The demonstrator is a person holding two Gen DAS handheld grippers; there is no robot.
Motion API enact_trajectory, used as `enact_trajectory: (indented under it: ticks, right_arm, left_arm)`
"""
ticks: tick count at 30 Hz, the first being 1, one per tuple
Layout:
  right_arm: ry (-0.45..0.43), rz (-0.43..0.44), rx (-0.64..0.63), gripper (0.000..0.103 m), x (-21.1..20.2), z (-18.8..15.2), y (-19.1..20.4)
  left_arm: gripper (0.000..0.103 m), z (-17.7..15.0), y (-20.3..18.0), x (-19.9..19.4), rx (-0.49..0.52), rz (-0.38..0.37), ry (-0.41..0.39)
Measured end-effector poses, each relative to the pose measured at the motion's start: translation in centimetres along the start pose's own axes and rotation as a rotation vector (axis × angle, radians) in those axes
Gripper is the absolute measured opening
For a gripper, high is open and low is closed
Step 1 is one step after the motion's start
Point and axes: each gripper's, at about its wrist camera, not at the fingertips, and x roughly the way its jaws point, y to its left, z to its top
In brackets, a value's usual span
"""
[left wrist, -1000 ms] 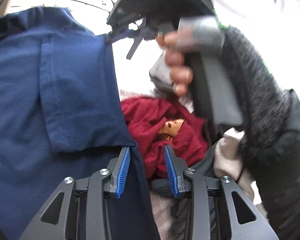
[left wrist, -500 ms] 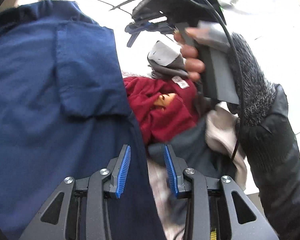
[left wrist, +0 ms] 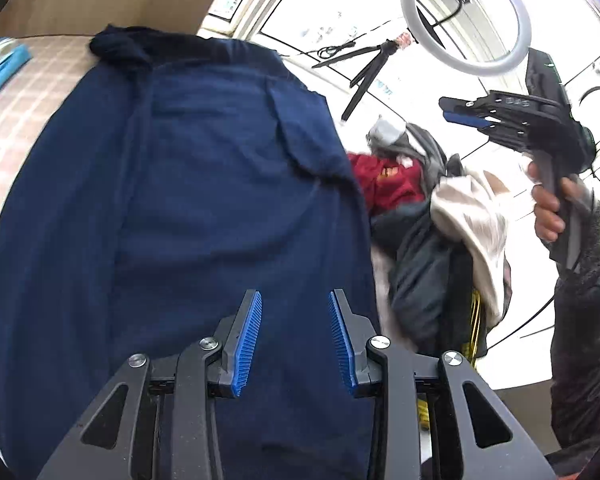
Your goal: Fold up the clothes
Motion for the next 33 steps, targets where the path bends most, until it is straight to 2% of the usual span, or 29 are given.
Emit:
enact_trajectory:
  ticks: [2,8,14,17,20,24,27,30,33]
  right_arm:
    - [0.0,0.018,-0.008,0.021,-1.0,-1.9,0.3]
    - [0.015,0.055,0.038,0.021,-3.6,-8.0,-0.8]
    - [-0.034,0.003,0.081,0.021,-9.8,-15.3,-2.6]
    - [-0.068,-0.02,0.144,0.023,-13.1,-19.8,-3.8]
    - [-0.087,0.003,0.218,0.03,-15.0,-25.1,-4.0]
    - [0.008,0.105,0.249,0.033,-11.2,-32.8,-0.9]
    - [0.108,0.12,0.264,0.033,-6.7,-36.8,1.3]
    - [0.142,0.093,0.239,0.033,-3.1,-38.3,3.2]
    - [0.153,0.052,0.209,0.033,-0.7,-38.1,4.2]
  left_arm:
    - [0.032,-2.6,-0.2,-2.0,0.009,0.005,0.009]
    - [0.032,-8.9,-1.8,-2.8,0.04,0.003,0.076]
    - [0.032,-14.6,-6.0,-3.5,0.242,-0.004,0.147]
    - [0.032,-16.3,-6.0,-6.3,0.259,-0.041,0.13]
    - [0.032,-17.8,-5.4,-8.1,0.291,-0.006,0.114]
    - [0.034,-19.7,-4.0,-9.9,0.249,-0.021,0.107]
    - [0.034,-21.0,-3.5,-10.0,0.247,-0.001,0.101]
    - [0.034,-22.2,-3.7,-9.3,0.262,0.004,0.115]
    - [0.034,-23.1,-4.4,-8.5,0.272,-0.003,0.125]
